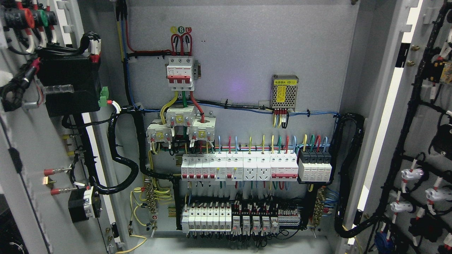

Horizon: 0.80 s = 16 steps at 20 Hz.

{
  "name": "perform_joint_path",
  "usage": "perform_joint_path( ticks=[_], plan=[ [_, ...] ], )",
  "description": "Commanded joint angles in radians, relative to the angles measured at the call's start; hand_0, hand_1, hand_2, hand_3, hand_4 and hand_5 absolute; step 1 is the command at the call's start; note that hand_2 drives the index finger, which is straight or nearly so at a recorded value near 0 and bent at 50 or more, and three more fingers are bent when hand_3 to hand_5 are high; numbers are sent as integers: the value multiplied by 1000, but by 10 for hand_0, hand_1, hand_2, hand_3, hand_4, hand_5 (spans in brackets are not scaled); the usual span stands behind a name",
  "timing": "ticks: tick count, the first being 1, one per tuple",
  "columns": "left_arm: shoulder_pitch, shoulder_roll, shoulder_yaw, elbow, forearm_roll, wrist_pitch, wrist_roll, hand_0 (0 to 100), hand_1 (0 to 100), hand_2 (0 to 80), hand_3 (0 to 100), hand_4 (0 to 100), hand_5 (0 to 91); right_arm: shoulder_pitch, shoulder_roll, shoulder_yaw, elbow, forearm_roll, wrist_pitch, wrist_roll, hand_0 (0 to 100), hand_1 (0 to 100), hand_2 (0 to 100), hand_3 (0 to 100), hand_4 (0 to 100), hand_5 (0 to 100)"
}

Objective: Open door with both hands
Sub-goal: 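Lower and withdraw the right hand from the cabinet interior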

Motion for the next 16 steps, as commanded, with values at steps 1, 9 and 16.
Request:
perform_joint_path(
  ticks=[1,9,16],
  plan=[
    [0,0,0,0,0,0,0,0,0,0,0,0,0,-1,18,61,-7,3,0,0,0,0,0,0,0,0],
    [0,-1,0,0,0,0,0,0,0,0,0,0,0,-2,18,36,1,5,-3,0,0,0,0,0,0,0],
    [0,0,0,0,0,0,0,0,0,0,0,0,0,4,5,-73,7,2,-3,3,0,0,0,0,0,0]
  ],
)
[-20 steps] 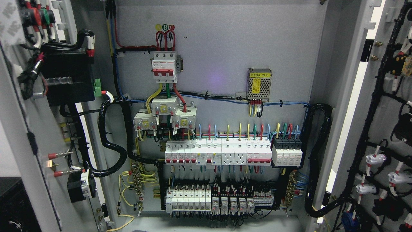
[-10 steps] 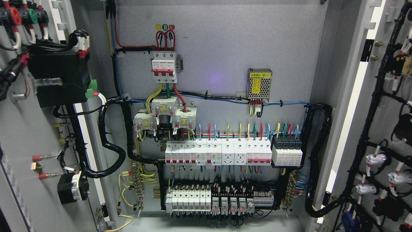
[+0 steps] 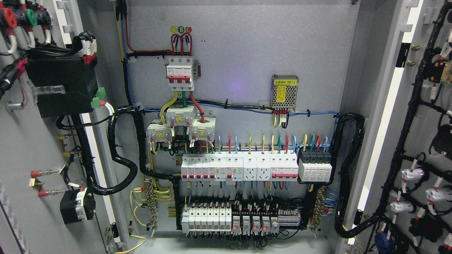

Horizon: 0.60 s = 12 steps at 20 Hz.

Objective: Open door with both hands
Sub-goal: 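Lower and withdraw the right hand from the cabinet interior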

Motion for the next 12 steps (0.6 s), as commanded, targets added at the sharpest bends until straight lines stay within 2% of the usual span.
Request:
perform_joint_path(
  ticks=[1,5,8,10,12],
  plan=[
    [0,0,0,0,0,0,0,0,0,0,0,0,0,2,-7,-97,4,-3,0,2,0,0,0,0,0,0],
    [0,-1,0,0,0,0,0,0,0,0,0,0,0,5,-19,-120,31,2,0,-3,0,0,0,0,0,0],
    [0,0,0,0,0,0,0,0,0,0,0,0,0,7,-19,-212,79,3,0,-7,0,0,0,0,0,0],
    [0,-1,0,0,0,0,0,0,0,0,0,0,0,22,-20,-240,84,2,-3,-44,0,0,0,0,0,0],
    [0,0,0,0,0,0,0,0,0,0,0,0,0,62,-20,-264,68,-1,-38,-119,0,0,0,0,0,0]
  ],
)
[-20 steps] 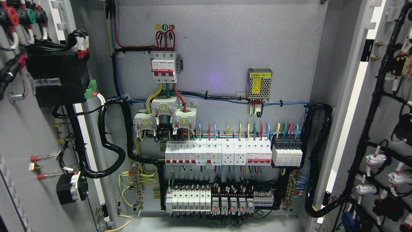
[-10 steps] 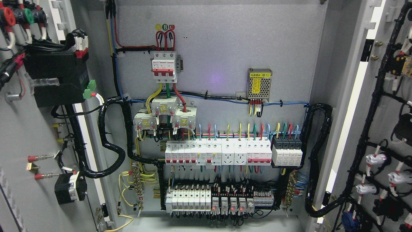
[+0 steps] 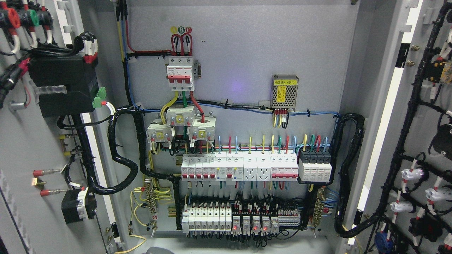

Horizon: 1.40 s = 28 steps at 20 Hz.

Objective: Open door with both hands
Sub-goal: 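Lower and withdraw the right hand from the cabinet interior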

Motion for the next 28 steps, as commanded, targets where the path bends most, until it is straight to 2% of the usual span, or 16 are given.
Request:
perform_joint_path(
  ticks=[1,5,7,8,11,14,16,18,22,26,28],
  plan=[
    [0,-1,0,0,0,0,0,0,0,0,0,0,0,63,-12,-144,17,-2,-59,-112,0,0,0,0,0,0],
    [0,0,0,0,0,0,0,0,0,0,0,0,0,160,-46,-132,-69,-5,-191,-348,0,0,0,0,0,0],
    [0,0,0,0,0,0,0,0,0,0,0,0,0,201,-81,-128,-109,-4,-222,-408,0,0,0,0,0,0],
    [0,0,0,0,0,0,0,0,0,0,0,0,0,221,-99,-127,-133,-4,-237,-424,0,0,0,0,0,0],
    [0,0,0,0,0,0,0,0,0,0,0,0,0,292,-170,-128,-213,-4,-285,-430,0,0,0,0,0,0],
    [0,-1,0,0,0,0,0,0,0,0,0,0,0,397,-245,-142,-297,-4,-328,-430,0,0,0,0,0,0],
    [0,-1,0,0,0,0,0,0,0,0,0,0,0,454,-277,-153,-342,-4,-372,-430,0,0,0,0,0,0],
    [0,-1,0,0,0,0,0,0,0,0,0,0,0,505,-303,-176,-360,-2,-414,-430,0,0,0,0,0,0],
    [0,0,0,0,0,0,0,0,0,0,0,0,0,599,-310,-220,-376,-1,-471,-424,0,0,0,0,0,0],
    [0,0,0,0,0,0,0,0,0,0,0,0,0,631,-348,-269,-377,94,-501,-422,0,0,0,0,0,0],
    [0,-1,0,0,0,0,0,0,0,0,0,0,0,658,-363,-291,-379,151,-538,-419,0,0,0,0,0,0]
  ],
)
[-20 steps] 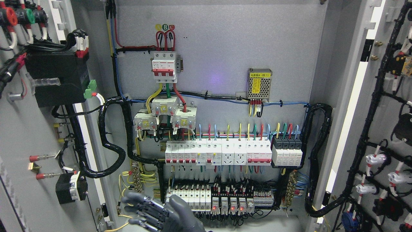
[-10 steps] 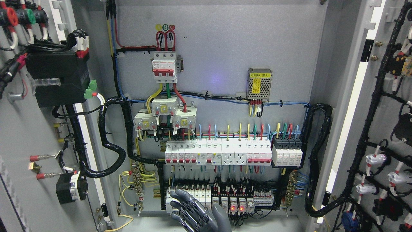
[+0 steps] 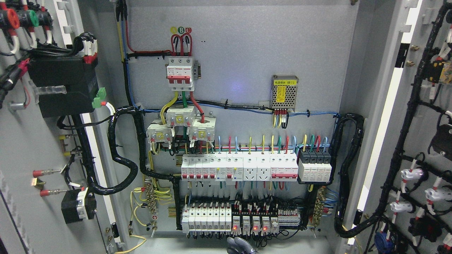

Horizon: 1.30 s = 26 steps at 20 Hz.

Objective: Open door with both hands
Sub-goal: 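Lower and withdraw the right hand from the cabinet interior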

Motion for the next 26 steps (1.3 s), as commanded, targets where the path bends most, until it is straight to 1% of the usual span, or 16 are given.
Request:
perform_joint_path(
  ticks=[1,2,4,7,9,14,16,18,20,23,26],
  plan=[
    [0,-1,0,0,0,0,0,0,0,0,0,0,0,103,-113,-102,-92,104,-64,6,0,0,0,0,0,0],
    [0,0,0,0,0,0,0,0,0,0,0,0,0,123,-121,-105,-97,106,-86,3,0,0,0,0,0,0],
    [0,0,0,0,0,0,0,0,0,0,0,0,0,153,-137,-135,-109,106,-138,0,0,0,0,0,0,0],
    [0,0,0,0,0,0,-1,0,0,0,0,0,0,179,-138,-203,-110,104,-241,3,0,0,0,0,0,0],
    [0,0,0,0,0,0,0,0,0,0,0,0,0,199,-138,-241,-112,103,-296,4,0,0,0,0,0,0],
    [0,0,0,0,0,0,0,0,0,0,0,0,0,237,-136,-292,-113,96,-431,-3,0,0,0,0,0,0],
    [0,-1,0,0,0,0,0,0,0,0,0,0,0,246,-139,-298,-117,86,-444,-5,0,0,0,0,0,0],
    [0,0,0,0,0,0,0,0,0,0,0,0,0,246,-139,-316,-120,60,-445,-5,0,0,0,0,0,0],
    [0,0,0,0,0,0,0,0,0,0,0,0,0,245,-139,-336,-124,8,-444,-6,0,0,0,0,0,0],
    [0,0,0,0,0,0,0,0,0,0,0,0,0,246,-141,-344,-138,-55,-444,-6,0,0,0,0,0,0],
    [0,0,0,0,0,0,0,0,0,0,0,0,0,248,-147,-396,-162,-66,-442,-6,0,0,0,0,0,0]
  ],
)
